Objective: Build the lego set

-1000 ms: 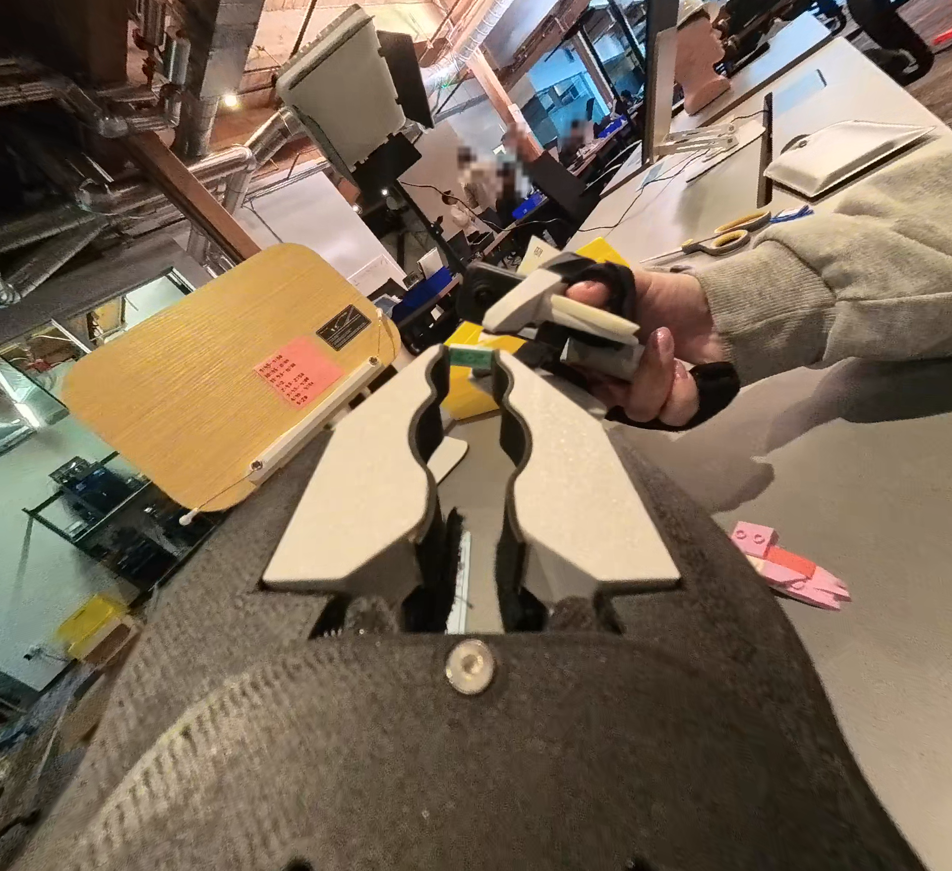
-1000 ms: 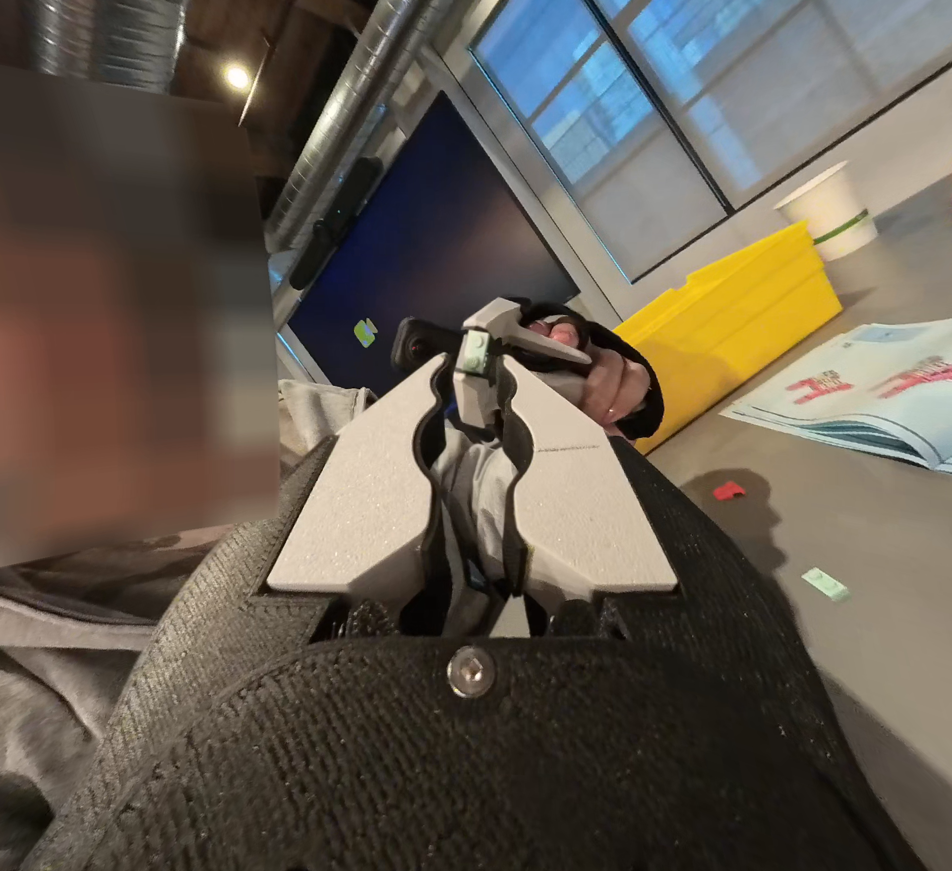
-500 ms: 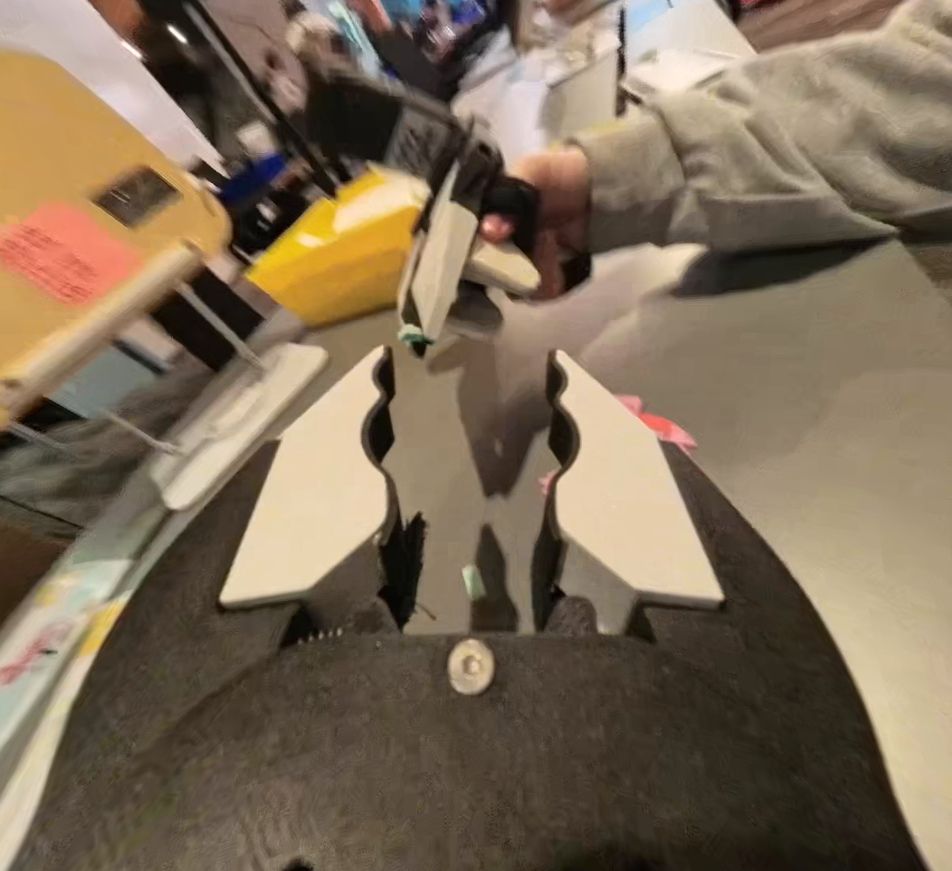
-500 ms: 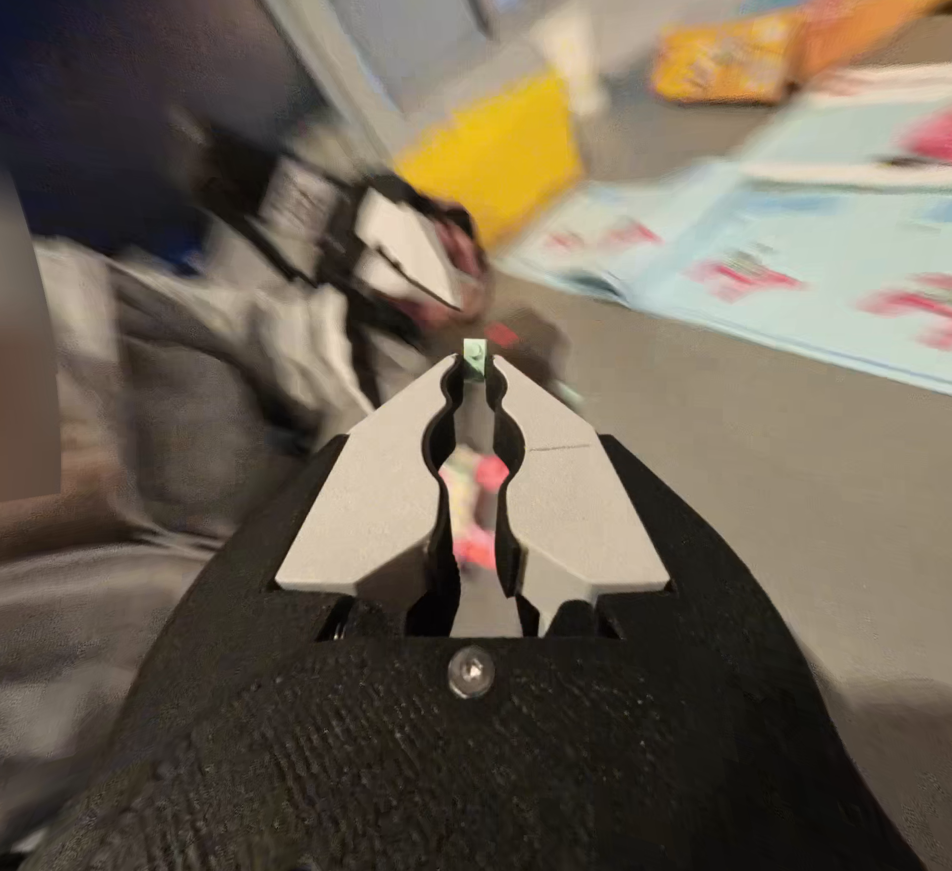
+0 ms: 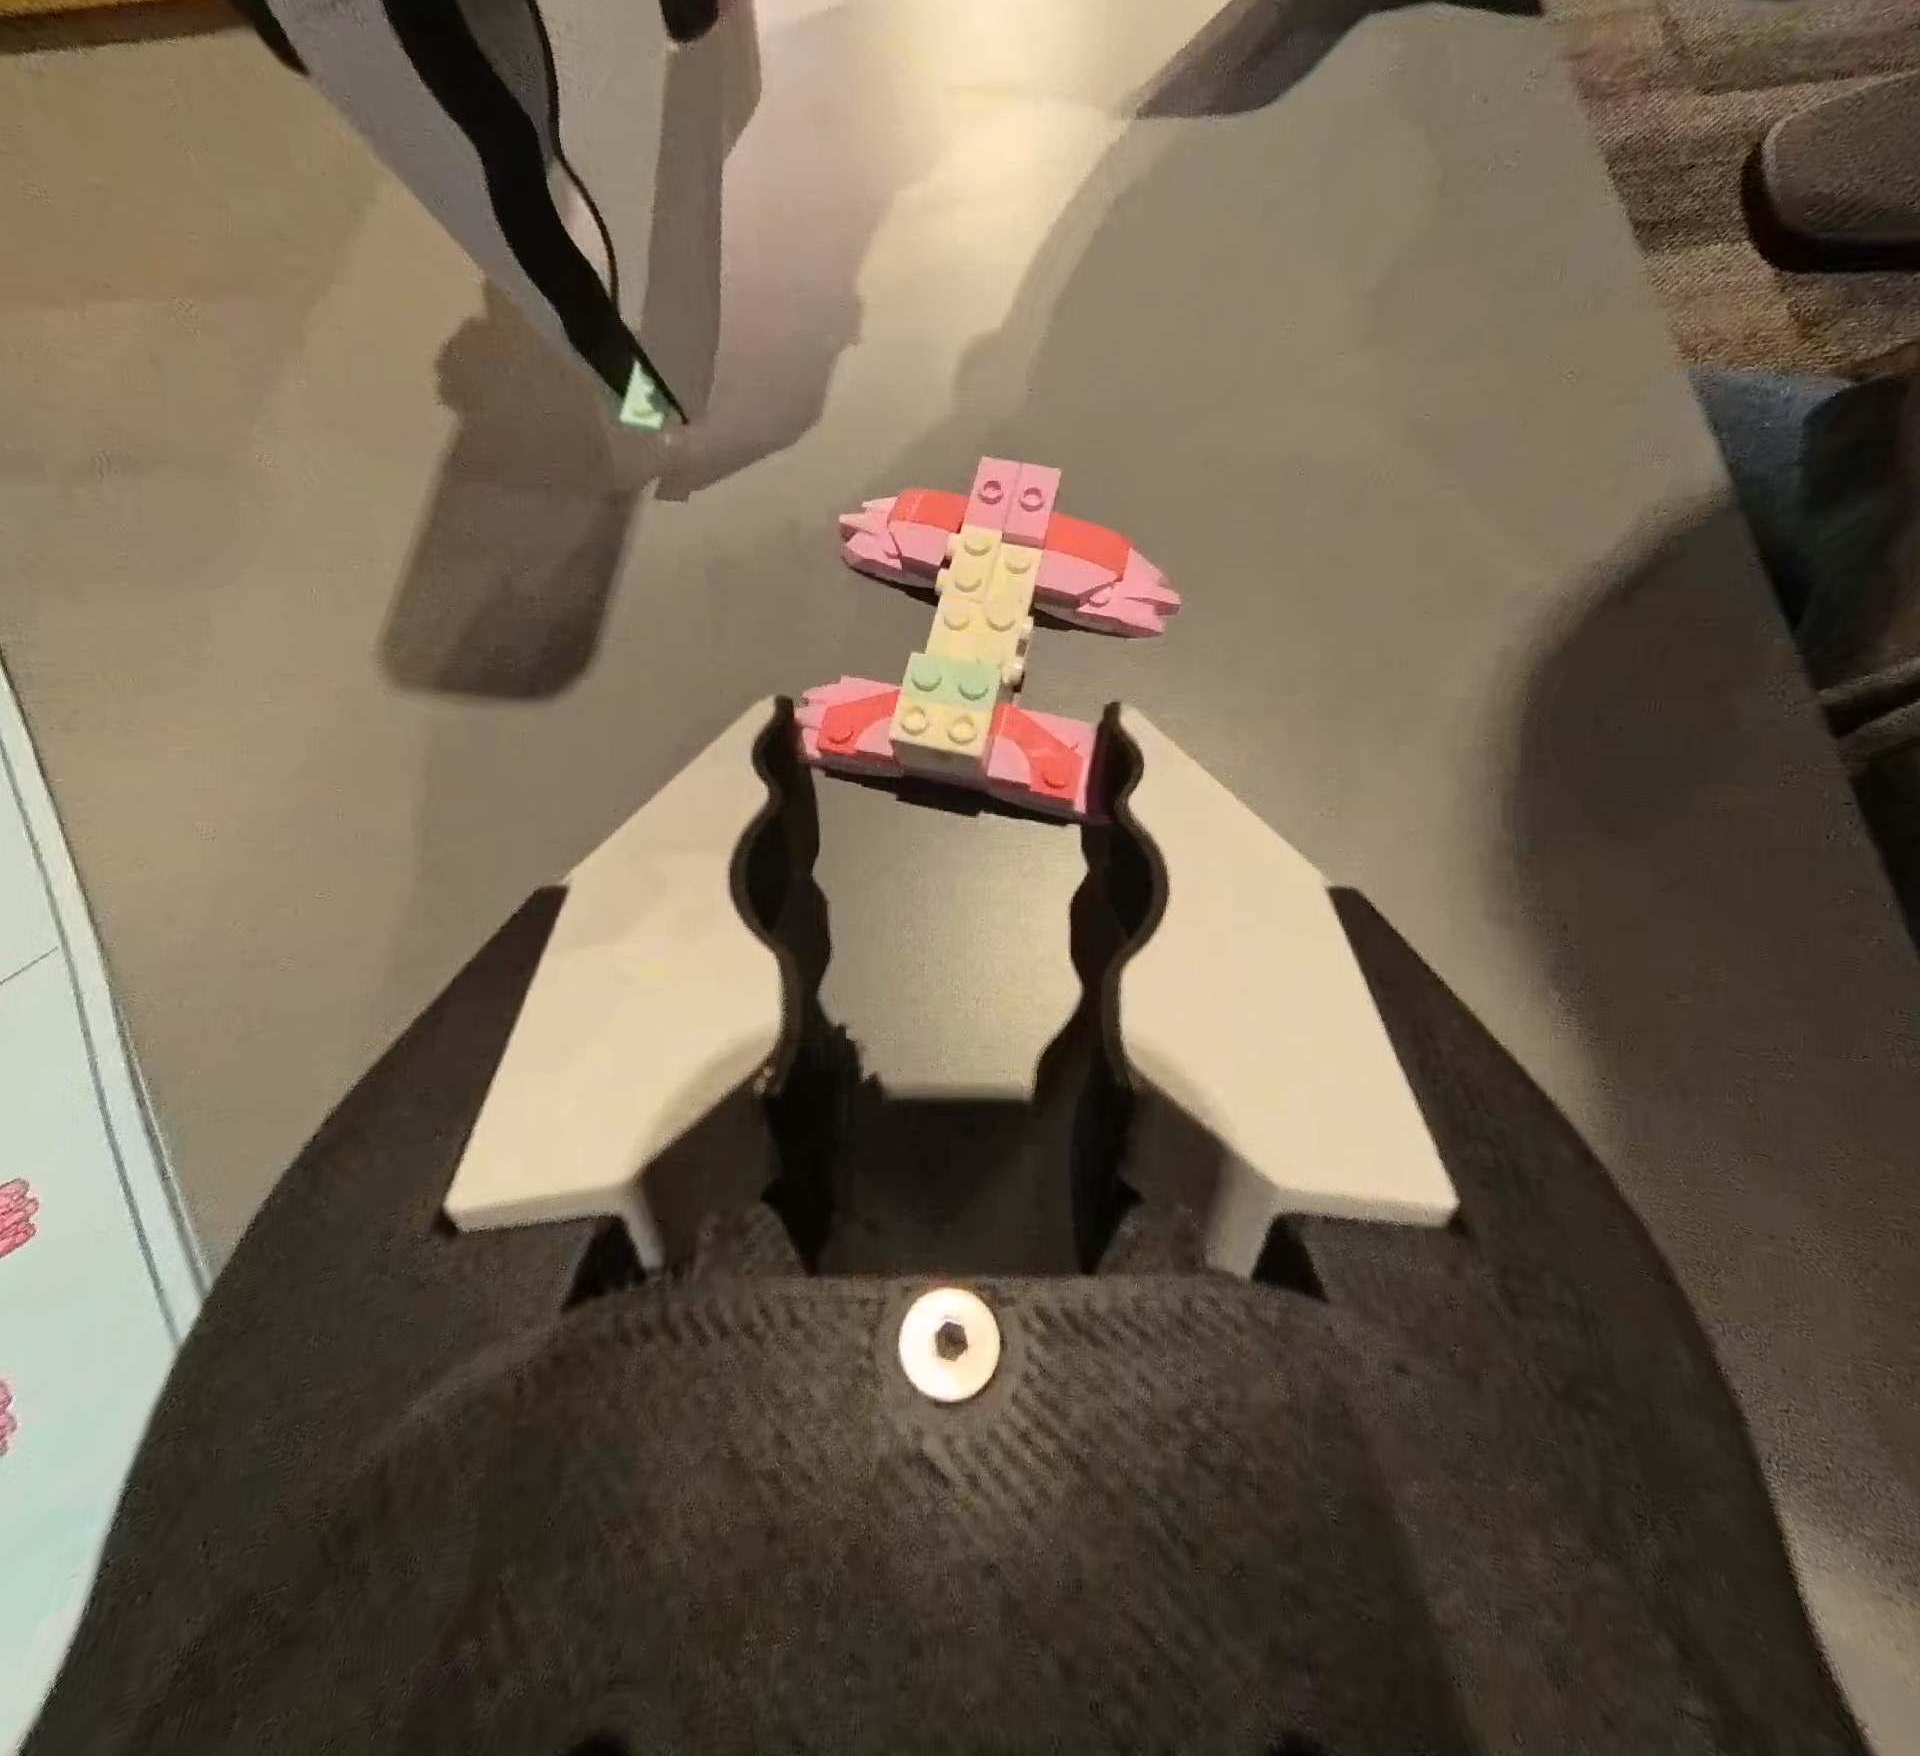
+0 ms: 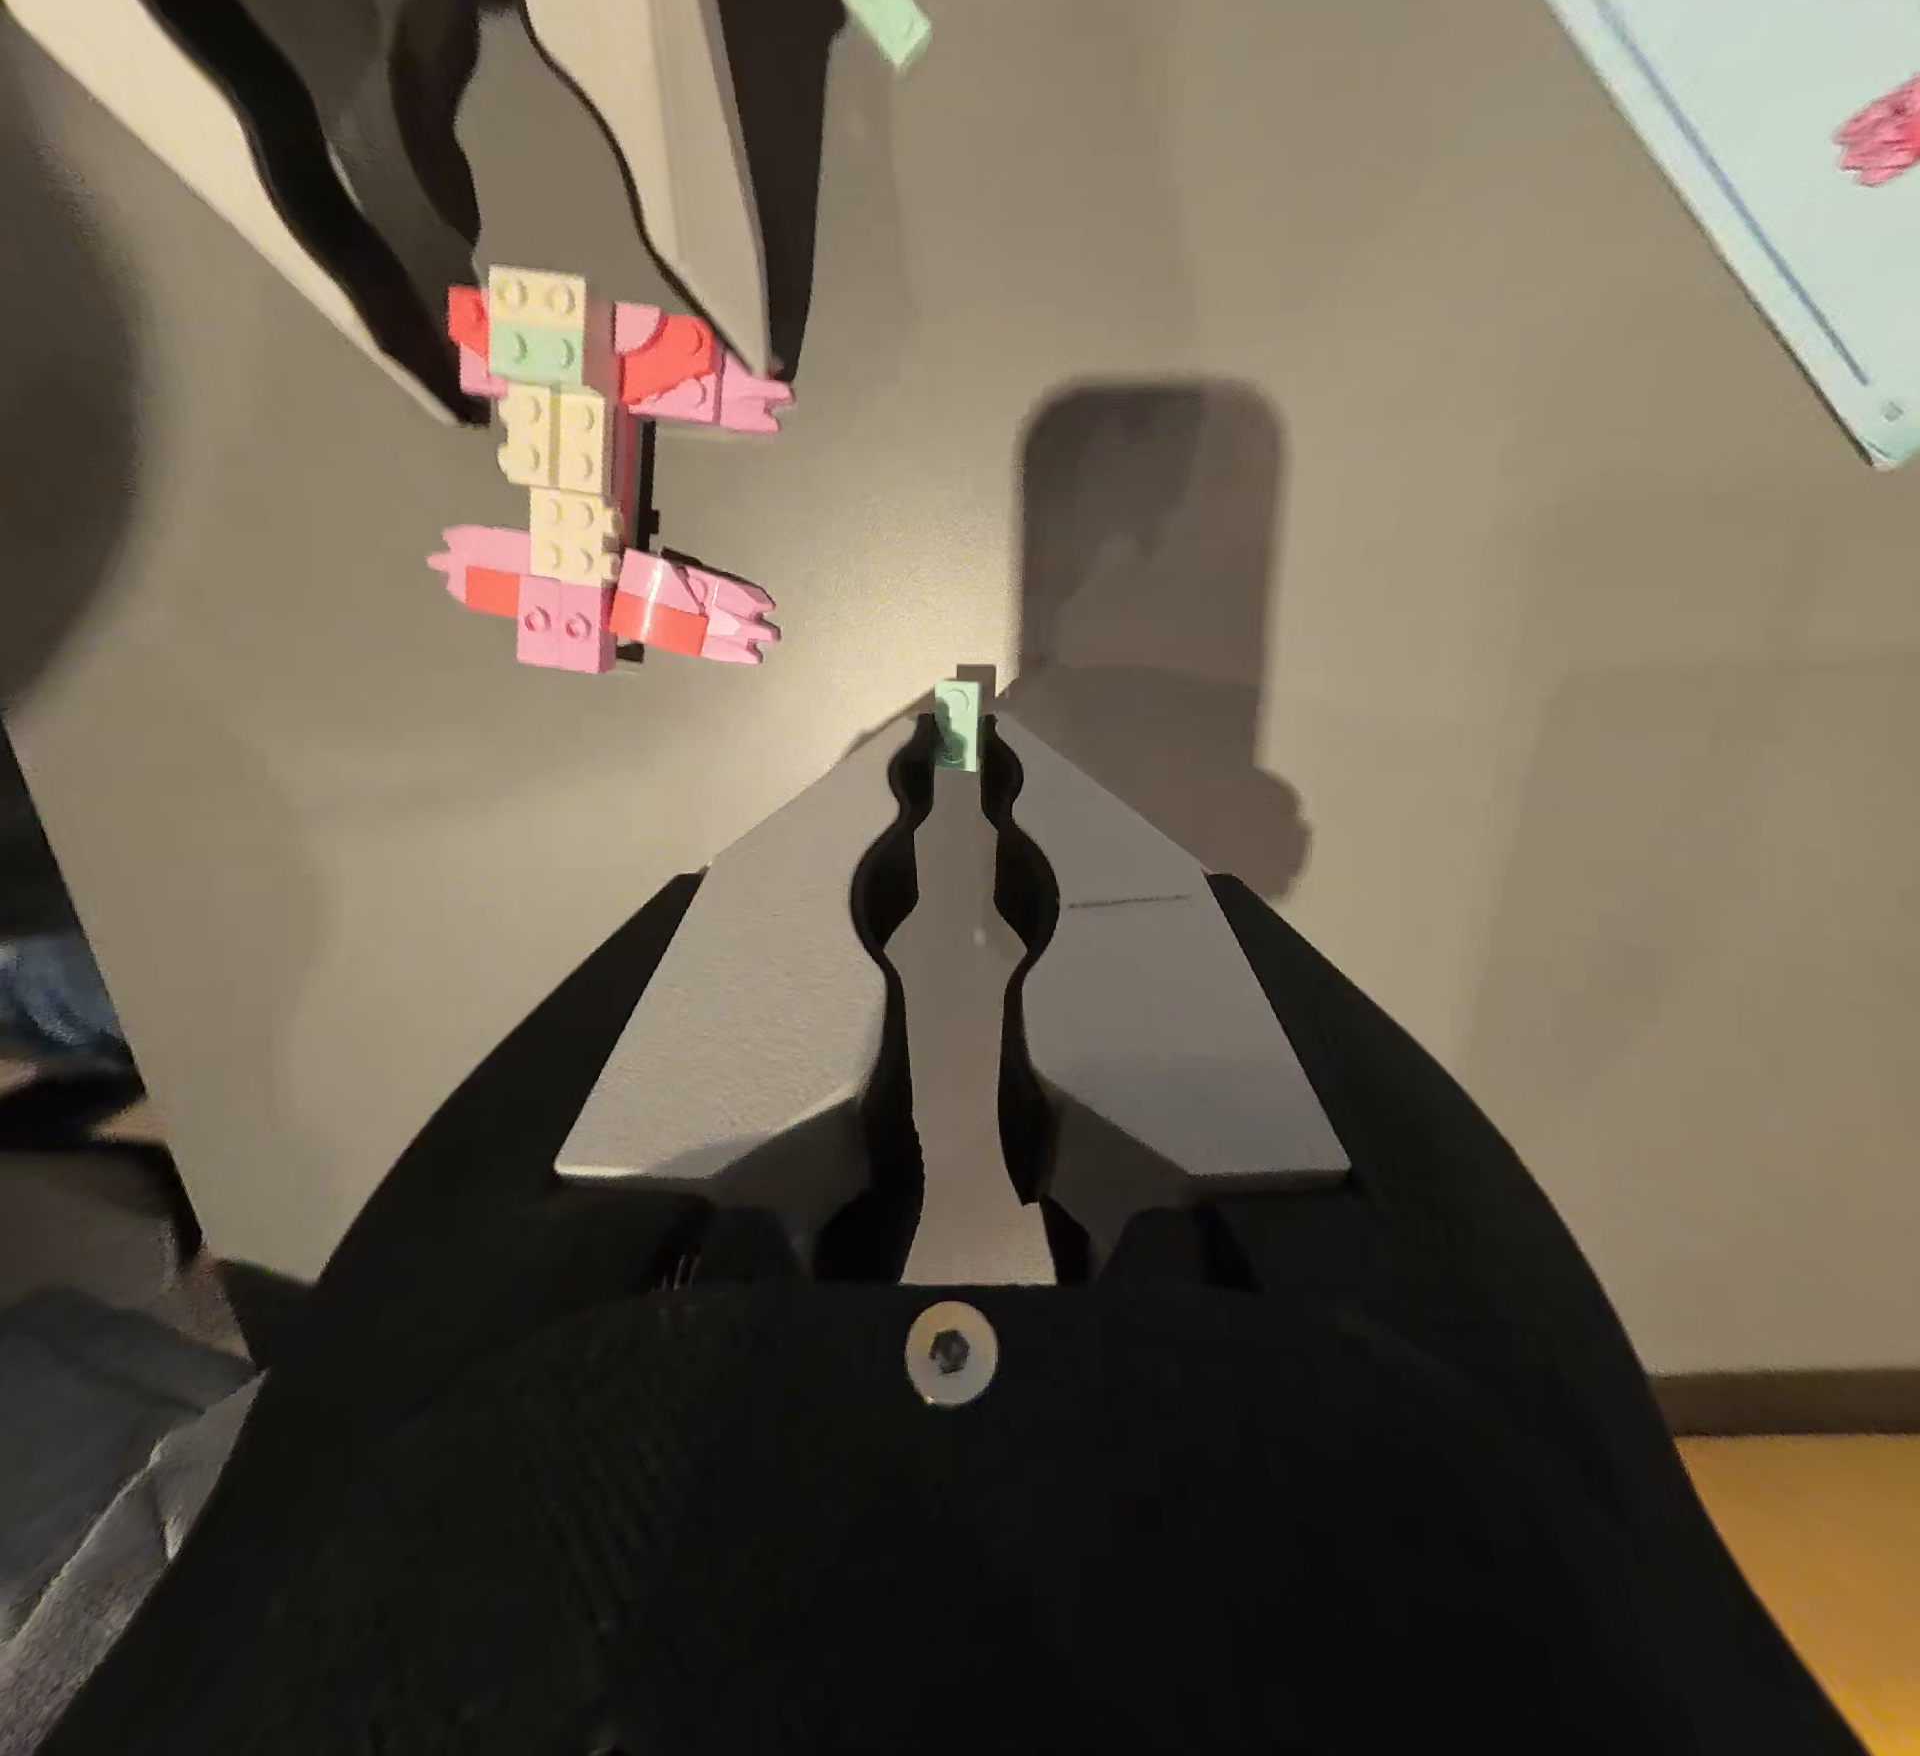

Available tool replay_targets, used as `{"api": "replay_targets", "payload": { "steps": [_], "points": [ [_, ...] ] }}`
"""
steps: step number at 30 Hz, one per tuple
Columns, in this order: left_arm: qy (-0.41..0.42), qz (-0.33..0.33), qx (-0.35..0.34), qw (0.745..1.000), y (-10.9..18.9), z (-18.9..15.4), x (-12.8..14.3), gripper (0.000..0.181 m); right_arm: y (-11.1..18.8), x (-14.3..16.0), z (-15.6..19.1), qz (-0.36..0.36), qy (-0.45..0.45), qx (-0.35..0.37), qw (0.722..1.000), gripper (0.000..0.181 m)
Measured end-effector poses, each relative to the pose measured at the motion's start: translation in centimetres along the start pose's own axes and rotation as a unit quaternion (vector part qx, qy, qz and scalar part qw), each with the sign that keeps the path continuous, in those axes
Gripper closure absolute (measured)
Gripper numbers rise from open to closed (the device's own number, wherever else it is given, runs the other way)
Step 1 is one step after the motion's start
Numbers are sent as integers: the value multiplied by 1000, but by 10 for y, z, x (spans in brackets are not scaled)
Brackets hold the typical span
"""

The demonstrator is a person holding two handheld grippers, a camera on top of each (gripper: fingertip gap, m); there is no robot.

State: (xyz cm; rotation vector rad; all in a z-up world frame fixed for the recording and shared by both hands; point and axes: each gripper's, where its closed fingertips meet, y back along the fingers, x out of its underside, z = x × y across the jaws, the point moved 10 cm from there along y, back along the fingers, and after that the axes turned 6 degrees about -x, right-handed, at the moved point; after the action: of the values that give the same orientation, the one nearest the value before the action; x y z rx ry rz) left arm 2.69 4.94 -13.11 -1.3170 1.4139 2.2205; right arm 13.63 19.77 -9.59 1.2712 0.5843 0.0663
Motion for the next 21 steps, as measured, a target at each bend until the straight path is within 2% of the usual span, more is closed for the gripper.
{"api": "replay_targets", "payload": {
  "steps": [6,21],
  "points": [
    [28,-4,30,999,3,2,3,120,-10,-4,-4,42,8,-2,999,175],
    [7,-18,31,999,7,-1,4,122,-12,2,-2,-12,7,-5,1000,169]
  ]
}}
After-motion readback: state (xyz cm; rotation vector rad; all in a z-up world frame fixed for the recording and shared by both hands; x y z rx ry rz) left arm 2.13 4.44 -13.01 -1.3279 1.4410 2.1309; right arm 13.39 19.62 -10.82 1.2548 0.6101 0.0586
